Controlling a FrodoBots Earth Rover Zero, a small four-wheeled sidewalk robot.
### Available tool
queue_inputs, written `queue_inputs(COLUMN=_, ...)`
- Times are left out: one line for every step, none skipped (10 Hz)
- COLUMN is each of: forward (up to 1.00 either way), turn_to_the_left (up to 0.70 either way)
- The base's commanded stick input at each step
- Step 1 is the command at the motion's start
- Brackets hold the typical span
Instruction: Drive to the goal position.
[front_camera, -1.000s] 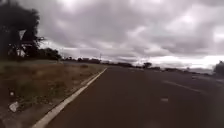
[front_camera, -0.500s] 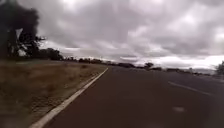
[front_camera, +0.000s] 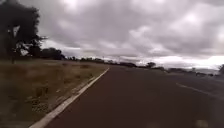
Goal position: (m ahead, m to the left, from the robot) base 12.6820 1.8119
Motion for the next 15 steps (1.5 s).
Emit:
queue_inputs(forward=0.85, turn_to_the_left=0.0)
queue_inputs(forward=0.85, turn_to_the_left=0.0)
queue_inputs(forward=0.85, turn_to_the_left=0.0)
queue_inputs(forward=0.85, turn_to_the_left=0.0)
queue_inputs(forward=0.85, turn_to_the_left=0.0)
queue_inputs(forward=0.85, turn_to_the_left=0.0)
queue_inputs(forward=0.85, turn_to_the_left=0.0)
queue_inputs(forward=0.85, turn_to_the_left=-0.11)
queue_inputs(forward=0.85, turn_to_the_left=-0.25)
queue_inputs(forward=0.85, turn_to_the_left=-0.03)
queue_inputs(forward=0.85, turn_to_the_left=-0.01)
queue_inputs(forward=0.85, turn_to_the_left=-0.24)
queue_inputs(forward=0.85, turn_to_the_left=-0.12)
queue_inputs(forward=0.85, turn_to_the_left=-0.19)
queue_inputs(forward=0.85, turn_to_the_left=-0.25)
